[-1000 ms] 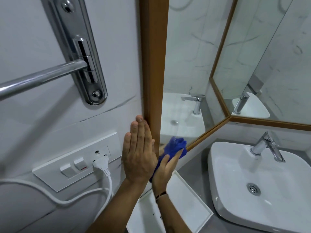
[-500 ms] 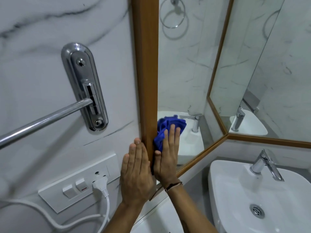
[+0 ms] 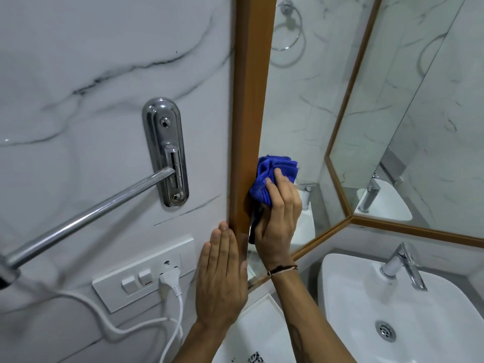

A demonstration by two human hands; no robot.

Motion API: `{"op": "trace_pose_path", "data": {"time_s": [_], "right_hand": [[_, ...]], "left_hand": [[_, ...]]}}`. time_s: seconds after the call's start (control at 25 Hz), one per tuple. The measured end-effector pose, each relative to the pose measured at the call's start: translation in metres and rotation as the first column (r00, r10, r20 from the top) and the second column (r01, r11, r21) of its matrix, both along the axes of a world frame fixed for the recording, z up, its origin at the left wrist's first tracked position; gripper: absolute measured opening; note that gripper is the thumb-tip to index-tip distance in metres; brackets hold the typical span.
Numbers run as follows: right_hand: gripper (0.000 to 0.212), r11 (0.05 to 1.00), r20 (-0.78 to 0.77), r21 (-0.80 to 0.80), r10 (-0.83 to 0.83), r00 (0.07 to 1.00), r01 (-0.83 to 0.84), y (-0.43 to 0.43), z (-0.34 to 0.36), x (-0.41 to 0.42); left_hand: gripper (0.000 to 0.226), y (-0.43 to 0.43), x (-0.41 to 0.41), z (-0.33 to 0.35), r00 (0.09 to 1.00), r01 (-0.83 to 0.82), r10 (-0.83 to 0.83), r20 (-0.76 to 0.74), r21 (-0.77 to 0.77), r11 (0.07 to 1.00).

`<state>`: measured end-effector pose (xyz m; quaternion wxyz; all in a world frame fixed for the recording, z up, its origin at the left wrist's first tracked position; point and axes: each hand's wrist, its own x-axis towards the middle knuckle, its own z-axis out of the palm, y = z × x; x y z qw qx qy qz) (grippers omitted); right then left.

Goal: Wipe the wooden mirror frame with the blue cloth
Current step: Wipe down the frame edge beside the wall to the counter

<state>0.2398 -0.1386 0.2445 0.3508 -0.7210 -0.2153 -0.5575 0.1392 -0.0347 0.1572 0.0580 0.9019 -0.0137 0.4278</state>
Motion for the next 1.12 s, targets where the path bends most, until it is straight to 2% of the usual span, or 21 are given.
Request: {"op": "trace_pose_path", "data": {"time_s": [0.12,0.24,0.4,0.52,0.68,0.8,0.92,1.0,1.04,1.12], "right_hand": [[0.035,0.995,-0.109,-0.095,-0.035,0.993,0.025,-0.008,-0.036,-0.028],[0.04,0.967,-0.287,-0.253,-0.115,0.951,0.041,-0.021,-0.092,-0.061],[0.063,0.899,-0.592,-0.423,-0.178,0.786,-0.114,-0.044,-0.153,-0.097],[0.066,0.862,-0.712,-0.459,-0.212,0.669,-0.216,-0.053,-0.182,-0.114],[0.061,0.859,-0.792,-0.459,-0.279,0.543,-0.228,-0.045,-0.224,-0.133],[0.062,0.86,-0.844,-0.449,-0.32,0.43,-0.241,-0.041,-0.265,-0.143],[0.065,0.88,-0.882,-0.421,-0.339,0.329,-0.222,-0.038,-0.31,-0.154],[0.062,0.881,-0.907,-0.4,-0.342,0.244,-0.253,-0.034,-0.338,-0.16],[0.061,0.866,-0.908,-0.412,-0.366,0.203,-0.283,-0.034,-0.355,-0.162],[0.063,0.836,-0.896,-0.443,-0.415,0.155,-0.324,-0.041,-0.372,-0.164]], "left_hand": [[0.068,-0.005,-0.019,-0.013,0.992,-0.053,0.055,-0.116,0.013,0.998],[0.07,-0.007,-0.046,-0.035,0.96,-0.083,0.086,-0.267,0.023,0.996],[0.071,-0.009,-0.078,-0.065,0.878,-0.082,0.096,-0.469,0.049,0.995],[0.073,-0.014,-0.09,-0.084,0.826,-0.05,0.084,-0.557,0.076,0.996],[0.074,-0.012,-0.098,-0.12,0.785,-0.009,0.07,-0.615,0.102,0.995],[0.091,-0.012,-0.101,-0.152,0.615,0.007,0.05,-0.787,0.068,0.998],[0.079,-0.007,-0.108,-0.186,0.598,0.045,0.014,-0.801,0.051,0.998],[0.085,-0.005,-0.113,-0.224,0.609,0.025,0.04,-0.792,0.07,0.997],[0.089,-0.003,-0.113,-0.241,0.611,0.028,0.028,-0.791,0.057,0.998],[0.08,-0.001,-0.113,-0.26,0.622,0.047,0.05,-0.781,0.101,0.994]]}}
